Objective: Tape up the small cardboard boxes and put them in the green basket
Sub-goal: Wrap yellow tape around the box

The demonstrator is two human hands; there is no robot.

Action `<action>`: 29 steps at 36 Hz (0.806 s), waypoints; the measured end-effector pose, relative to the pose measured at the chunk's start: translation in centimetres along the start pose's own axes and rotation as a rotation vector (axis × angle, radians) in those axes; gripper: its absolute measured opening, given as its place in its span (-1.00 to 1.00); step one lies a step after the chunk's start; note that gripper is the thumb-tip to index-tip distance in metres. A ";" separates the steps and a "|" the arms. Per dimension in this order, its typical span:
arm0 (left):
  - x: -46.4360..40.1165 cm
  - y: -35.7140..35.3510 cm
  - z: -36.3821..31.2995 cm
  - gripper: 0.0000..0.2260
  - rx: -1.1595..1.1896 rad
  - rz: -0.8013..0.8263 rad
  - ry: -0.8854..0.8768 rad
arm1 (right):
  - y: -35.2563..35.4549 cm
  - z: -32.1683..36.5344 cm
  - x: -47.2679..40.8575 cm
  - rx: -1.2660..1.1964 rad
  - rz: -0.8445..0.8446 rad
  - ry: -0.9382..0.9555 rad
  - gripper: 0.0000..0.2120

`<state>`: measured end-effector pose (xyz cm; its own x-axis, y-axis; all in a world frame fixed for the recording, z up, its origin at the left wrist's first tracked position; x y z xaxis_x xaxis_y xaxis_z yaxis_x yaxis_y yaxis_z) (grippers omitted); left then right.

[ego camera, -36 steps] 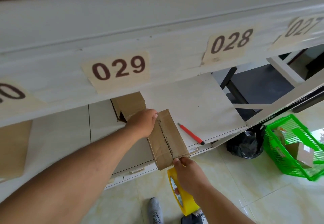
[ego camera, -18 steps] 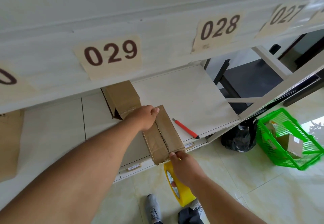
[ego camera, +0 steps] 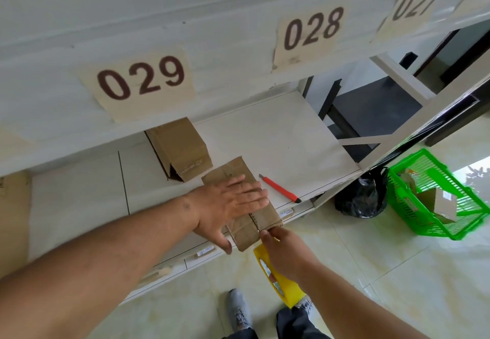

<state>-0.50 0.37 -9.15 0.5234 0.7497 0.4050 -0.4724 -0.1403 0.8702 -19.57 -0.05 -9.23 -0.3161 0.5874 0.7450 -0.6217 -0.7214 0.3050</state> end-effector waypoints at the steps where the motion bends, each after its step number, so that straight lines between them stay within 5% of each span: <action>1: -0.6 0.2 0.3 0.09 -0.037 0.006 -0.010 | 0.0 -0.1 0.0 0.013 -0.005 0.004 -0.66; 24: -3.2 0.8 1.8 0.14 0.105 0.025 0.050 | 0.5 -1.0 -1.7 -0.147 -0.040 0.062 -0.71; 29: -3.1 1.0 1.7 0.13 0.124 0.032 0.045 | 0.8 -1.9 -1.7 -0.240 -0.095 -0.014 -0.46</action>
<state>-1.39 -3.22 -9.10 0.4757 0.7713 0.4229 -0.3961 -0.2414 0.8859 -20.90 -0.93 -11.34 -0.2393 0.6423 0.7281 -0.8008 -0.5546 0.2260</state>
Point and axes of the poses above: each hand's wrist, its own x-axis away from the middle knuckle, its own y-axis out of the back of the hand, z = x × y, the point moved 4 cm from there along -x, towards the middle knuckle, and after that the axes turned 15 degrees about -x, right-handed, at the moved point
